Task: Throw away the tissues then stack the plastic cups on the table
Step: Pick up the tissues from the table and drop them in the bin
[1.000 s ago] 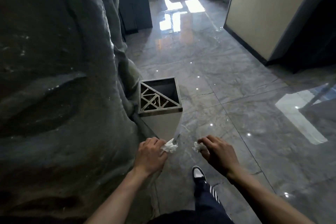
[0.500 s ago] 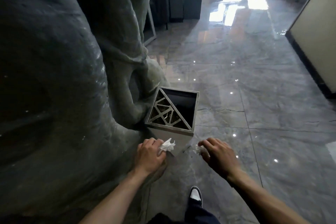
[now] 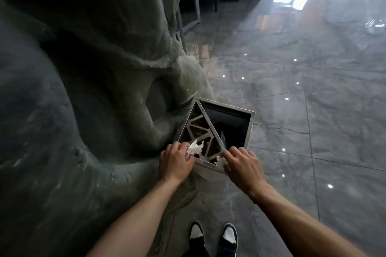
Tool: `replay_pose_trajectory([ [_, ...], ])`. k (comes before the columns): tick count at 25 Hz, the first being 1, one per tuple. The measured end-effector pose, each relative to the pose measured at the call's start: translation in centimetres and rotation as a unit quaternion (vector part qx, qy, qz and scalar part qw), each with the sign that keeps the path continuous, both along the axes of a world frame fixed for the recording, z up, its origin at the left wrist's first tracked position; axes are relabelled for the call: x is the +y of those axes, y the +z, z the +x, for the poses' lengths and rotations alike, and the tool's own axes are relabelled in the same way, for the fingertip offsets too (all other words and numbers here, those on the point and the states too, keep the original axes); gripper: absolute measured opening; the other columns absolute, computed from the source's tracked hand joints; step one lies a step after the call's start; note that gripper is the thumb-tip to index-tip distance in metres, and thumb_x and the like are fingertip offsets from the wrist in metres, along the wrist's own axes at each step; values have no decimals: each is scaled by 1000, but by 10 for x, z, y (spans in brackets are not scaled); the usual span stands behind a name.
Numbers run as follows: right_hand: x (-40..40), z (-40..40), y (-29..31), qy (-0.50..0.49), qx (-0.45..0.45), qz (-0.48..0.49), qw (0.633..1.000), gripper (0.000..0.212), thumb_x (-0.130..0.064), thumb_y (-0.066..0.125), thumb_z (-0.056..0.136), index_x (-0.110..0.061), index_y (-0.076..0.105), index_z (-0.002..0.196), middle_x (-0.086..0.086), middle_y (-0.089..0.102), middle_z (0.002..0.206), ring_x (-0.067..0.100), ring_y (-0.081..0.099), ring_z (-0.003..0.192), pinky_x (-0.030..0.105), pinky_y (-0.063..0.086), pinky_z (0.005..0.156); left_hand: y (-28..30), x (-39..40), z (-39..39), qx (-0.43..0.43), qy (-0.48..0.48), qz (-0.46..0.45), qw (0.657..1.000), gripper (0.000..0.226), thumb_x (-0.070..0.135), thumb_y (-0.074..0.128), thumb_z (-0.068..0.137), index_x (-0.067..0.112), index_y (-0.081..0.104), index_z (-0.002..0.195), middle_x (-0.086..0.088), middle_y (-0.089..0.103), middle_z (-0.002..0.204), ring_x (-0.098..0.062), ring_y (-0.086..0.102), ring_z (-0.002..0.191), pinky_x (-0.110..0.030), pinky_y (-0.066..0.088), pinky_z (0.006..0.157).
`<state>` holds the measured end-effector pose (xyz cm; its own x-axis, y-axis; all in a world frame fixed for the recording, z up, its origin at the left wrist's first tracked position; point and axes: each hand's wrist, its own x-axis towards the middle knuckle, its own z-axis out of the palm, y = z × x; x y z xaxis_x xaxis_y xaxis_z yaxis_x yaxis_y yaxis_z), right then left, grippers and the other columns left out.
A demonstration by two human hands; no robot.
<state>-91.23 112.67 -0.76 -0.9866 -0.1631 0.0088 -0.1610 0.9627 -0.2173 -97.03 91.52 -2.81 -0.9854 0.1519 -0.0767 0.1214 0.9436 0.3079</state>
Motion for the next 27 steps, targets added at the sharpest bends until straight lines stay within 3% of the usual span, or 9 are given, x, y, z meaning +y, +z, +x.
replay_pose_trajectory([
  [7,-27,-52,-49,17,20,45,999,48,-26,76,77,-22,56,120,5,62,106,26,57,84,39,47,66,-40,9,-57,10,-2,3,1000,36,38,63,84,27,57,117,-4,58,115,-25,53,107,-38,39,87],
  [13,-30,-53,-59,-8,-25,40,999,76,-51,67,80,-33,29,143,2,57,120,26,51,98,41,41,77,-49,7,-67,-43,-31,8,999,65,48,65,80,32,44,138,-1,47,137,-25,41,126,-42,35,99],
  [16,-35,-44,-56,-36,-29,29,999,83,-55,64,79,-33,21,147,1,54,126,26,49,105,42,40,82,-47,5,-64,-70,-45,22,996,80,56,67,76,37,33,146,-3,38,146,-26,32,133,-44,33,105],
  [21,-42,-33,-56,-71,-50,19,996,100,-59,67,76,-36,5,150,0,38,145,29,33,131,49,34,100,-44,-2,-51,-100,-34,54,993,94,58,68,75,46,13,150,-3,7,162,-25,6,146,-48,21,114],
  [27,-48,-26,-44,-118,-67,-1,991,103,-63,66,75,-38,0,150,0,30,151,29,25,138,52,30,107,-33,-12,-33,-108,2,81,991,94,57,70,75,41,17,151,-4,4,163,-27,8,146,-47,19,115],
])
